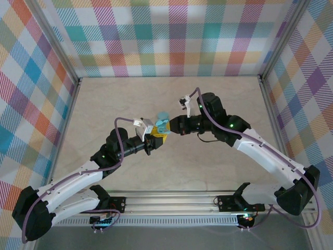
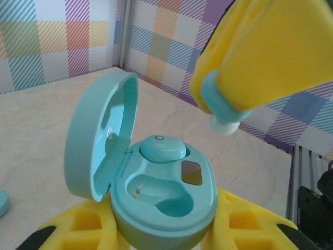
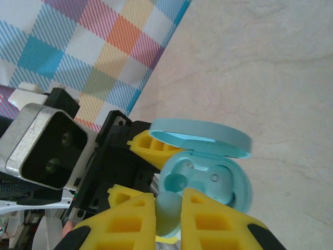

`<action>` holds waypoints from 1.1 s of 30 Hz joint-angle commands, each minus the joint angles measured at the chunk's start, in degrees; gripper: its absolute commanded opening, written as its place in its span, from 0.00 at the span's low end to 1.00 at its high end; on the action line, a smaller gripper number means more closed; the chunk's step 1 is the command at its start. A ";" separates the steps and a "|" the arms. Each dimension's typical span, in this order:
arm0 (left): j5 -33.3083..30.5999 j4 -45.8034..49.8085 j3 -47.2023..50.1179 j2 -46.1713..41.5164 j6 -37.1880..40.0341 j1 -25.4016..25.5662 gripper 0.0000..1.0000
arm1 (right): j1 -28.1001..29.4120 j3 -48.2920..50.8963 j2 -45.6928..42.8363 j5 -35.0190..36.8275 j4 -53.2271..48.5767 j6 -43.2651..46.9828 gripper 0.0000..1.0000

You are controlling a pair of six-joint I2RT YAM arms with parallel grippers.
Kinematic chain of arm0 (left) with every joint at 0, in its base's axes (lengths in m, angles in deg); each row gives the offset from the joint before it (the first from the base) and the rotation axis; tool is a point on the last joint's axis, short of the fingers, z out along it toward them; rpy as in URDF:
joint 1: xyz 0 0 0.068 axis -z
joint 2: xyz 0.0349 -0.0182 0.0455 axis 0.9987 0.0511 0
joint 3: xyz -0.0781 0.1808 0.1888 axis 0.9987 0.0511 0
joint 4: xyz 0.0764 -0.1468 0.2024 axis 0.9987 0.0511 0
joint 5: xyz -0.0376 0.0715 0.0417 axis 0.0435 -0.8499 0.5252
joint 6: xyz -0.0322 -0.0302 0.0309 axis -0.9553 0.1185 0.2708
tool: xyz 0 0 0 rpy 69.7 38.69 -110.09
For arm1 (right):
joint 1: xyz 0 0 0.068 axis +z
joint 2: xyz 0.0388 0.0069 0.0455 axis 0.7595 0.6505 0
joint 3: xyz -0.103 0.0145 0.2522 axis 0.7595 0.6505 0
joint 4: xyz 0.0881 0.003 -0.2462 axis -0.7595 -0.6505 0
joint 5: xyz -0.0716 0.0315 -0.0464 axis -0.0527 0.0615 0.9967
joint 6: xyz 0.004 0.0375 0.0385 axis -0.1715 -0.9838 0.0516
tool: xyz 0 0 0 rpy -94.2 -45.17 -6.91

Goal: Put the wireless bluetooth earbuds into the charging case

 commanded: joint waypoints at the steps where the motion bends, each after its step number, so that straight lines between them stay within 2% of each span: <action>1: 1.73 -2.23 -0.51 -0.48 1.66 0.73 0.00 | 1.87 -3.13 1.07 -0.33 2.27 3.09 0.15; 8: 1.78 -1.65 0.24 -2.30 1.50 0.82 0.00 | 4.49 -4.67 3.45 0.80 0.65 6.27 0.15; 33: 1.12 -1.17 0.90 -4.00 1.86 0.81 0.00 | 4.59 -6.62 6.89 -0.74 0.36 6.99 0.16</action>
